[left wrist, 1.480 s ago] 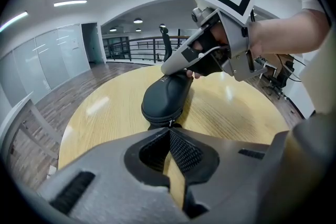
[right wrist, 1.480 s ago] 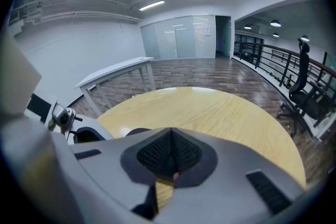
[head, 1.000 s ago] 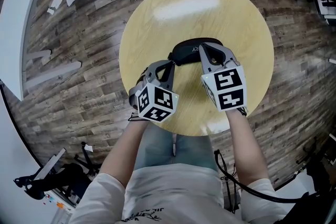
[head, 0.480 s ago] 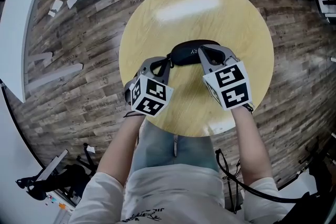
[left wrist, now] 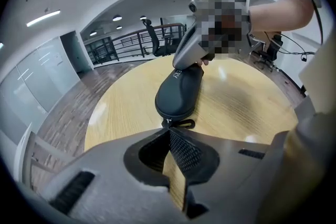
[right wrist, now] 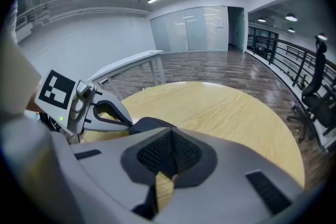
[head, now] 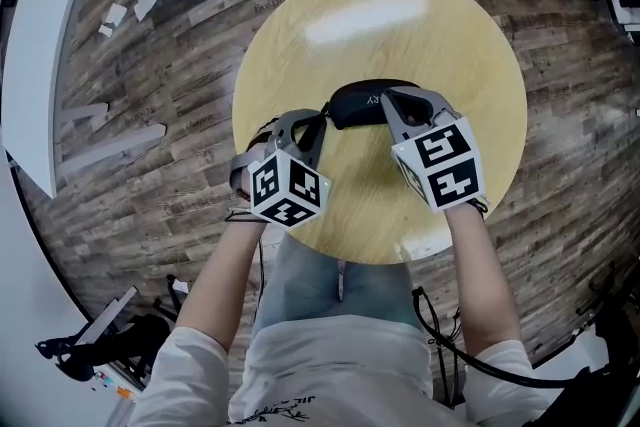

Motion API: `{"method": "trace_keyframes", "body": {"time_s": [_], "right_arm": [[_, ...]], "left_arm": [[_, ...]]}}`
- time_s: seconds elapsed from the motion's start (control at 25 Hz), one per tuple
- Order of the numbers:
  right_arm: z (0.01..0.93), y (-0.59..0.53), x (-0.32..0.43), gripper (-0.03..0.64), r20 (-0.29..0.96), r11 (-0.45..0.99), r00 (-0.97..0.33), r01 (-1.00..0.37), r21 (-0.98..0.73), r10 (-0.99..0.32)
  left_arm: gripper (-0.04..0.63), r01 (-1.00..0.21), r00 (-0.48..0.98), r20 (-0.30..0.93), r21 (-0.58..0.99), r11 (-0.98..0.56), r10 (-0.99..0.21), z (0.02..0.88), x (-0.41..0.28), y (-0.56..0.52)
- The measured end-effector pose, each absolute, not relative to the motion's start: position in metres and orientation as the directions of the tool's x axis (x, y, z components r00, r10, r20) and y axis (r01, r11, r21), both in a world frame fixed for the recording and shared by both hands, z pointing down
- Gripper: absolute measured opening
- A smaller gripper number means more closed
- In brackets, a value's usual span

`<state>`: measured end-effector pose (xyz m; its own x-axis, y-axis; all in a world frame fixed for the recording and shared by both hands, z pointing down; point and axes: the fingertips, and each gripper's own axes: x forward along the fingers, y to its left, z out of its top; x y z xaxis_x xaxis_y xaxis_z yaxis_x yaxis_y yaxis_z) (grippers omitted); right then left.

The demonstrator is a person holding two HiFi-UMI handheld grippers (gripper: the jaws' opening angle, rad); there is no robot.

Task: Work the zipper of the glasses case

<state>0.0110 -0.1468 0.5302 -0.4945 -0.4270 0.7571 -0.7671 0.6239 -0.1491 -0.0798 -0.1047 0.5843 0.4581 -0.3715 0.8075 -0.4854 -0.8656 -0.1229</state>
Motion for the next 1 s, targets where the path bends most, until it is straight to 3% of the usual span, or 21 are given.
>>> {"method": "trace_keyframes", "body": {"time_s": [0.24, 1.0], "right_arm": [[0.530, -0.147, 0.011, 0.002, 0.756, 0.629, -0.498, -0.763, -0.149, -0.425], [0.529, -0.142, 0.007, 0.002, 0.771, 0.665, -0.498, -0.735, -0.132, -0.398]], "left_arm": [[0.003, -0.393, 0.450, 0.820, -0.174, -0.903, -0.354, 0.585, -0.081, -0.110], [0.002, -0.294, 0.422, 0.831, -0.254, -0.921, -0.364, 0.581, -0.081, -0.130]]}}
